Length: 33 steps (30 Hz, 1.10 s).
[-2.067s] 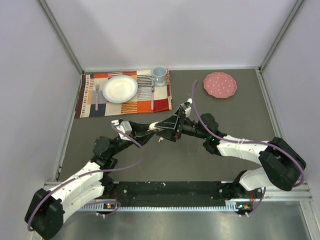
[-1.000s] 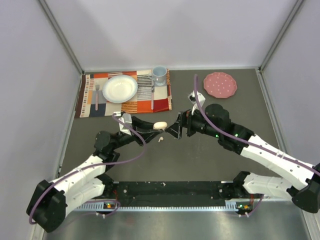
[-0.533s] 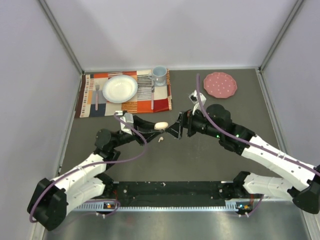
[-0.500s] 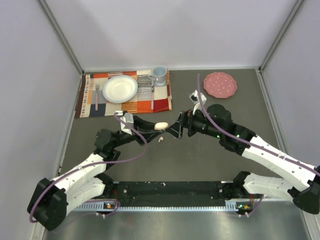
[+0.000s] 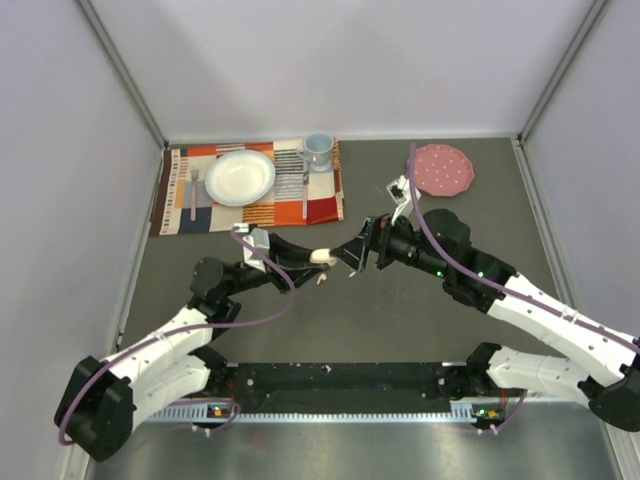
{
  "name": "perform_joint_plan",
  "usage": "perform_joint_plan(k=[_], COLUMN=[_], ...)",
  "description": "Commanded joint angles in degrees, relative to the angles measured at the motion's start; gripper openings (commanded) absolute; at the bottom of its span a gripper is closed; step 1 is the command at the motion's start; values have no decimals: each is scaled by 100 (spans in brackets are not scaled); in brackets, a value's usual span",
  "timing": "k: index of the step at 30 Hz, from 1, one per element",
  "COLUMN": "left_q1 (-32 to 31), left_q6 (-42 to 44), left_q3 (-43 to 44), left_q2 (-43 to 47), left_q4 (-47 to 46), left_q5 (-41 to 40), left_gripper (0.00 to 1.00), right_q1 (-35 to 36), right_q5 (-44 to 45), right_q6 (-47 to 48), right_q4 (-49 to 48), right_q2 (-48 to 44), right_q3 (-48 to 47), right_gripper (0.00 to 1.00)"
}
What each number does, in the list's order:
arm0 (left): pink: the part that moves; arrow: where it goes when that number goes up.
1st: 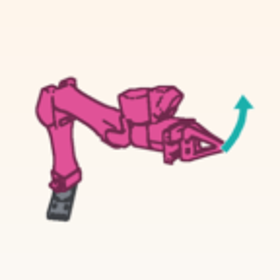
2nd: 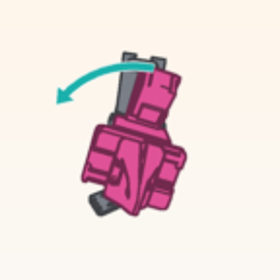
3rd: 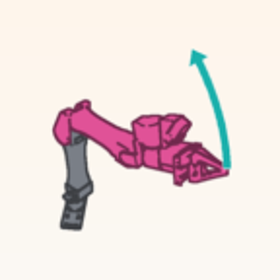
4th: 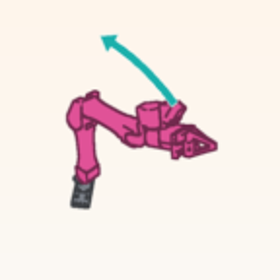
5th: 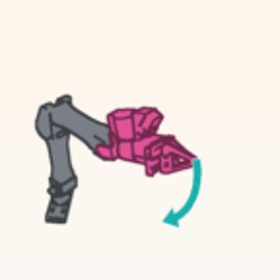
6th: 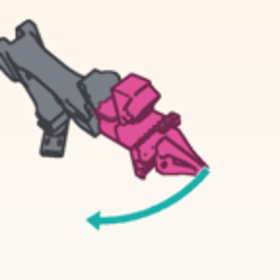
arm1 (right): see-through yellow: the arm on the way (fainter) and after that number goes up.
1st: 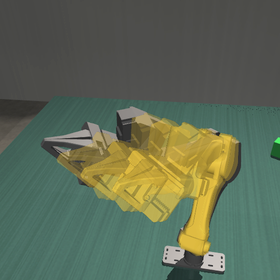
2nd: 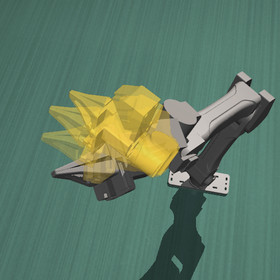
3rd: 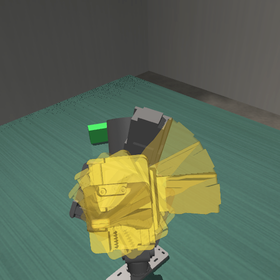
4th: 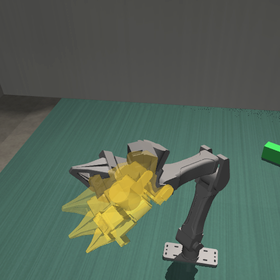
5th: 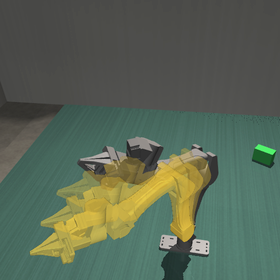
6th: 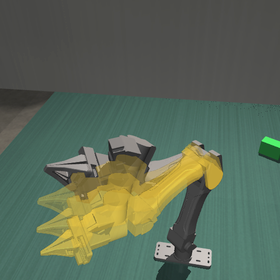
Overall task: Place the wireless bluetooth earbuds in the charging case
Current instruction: Open the charging case.
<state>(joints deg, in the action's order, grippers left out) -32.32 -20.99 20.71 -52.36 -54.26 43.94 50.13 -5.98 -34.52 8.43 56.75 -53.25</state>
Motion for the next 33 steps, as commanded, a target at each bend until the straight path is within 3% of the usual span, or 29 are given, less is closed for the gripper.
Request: perform_joint_plan(k=[1, 6, 14, 33], left_q1=[-29, -29, -29, -29], left_q6=[87, 95, 104, 174], left_q3=[170, 161, 153, 223], left_q2=[112, 94, 182, 270], left_q4=[-50, -23, -23, -67], left_q5=[-130, -360, -448, 290], left_gripper=[0, 0, 0, 0], right_q1=[23, 23, 23, 32], right_q5=[-254, -676, -527, -211], right_q6=[94, 288, 288, 148], right_q4=[-577, -728, -447, -579], right_q2=[-155, -235, -59, 310], right_q3=[69, 166, 131, -27], right_gripper=[91, 91, 91, 91])
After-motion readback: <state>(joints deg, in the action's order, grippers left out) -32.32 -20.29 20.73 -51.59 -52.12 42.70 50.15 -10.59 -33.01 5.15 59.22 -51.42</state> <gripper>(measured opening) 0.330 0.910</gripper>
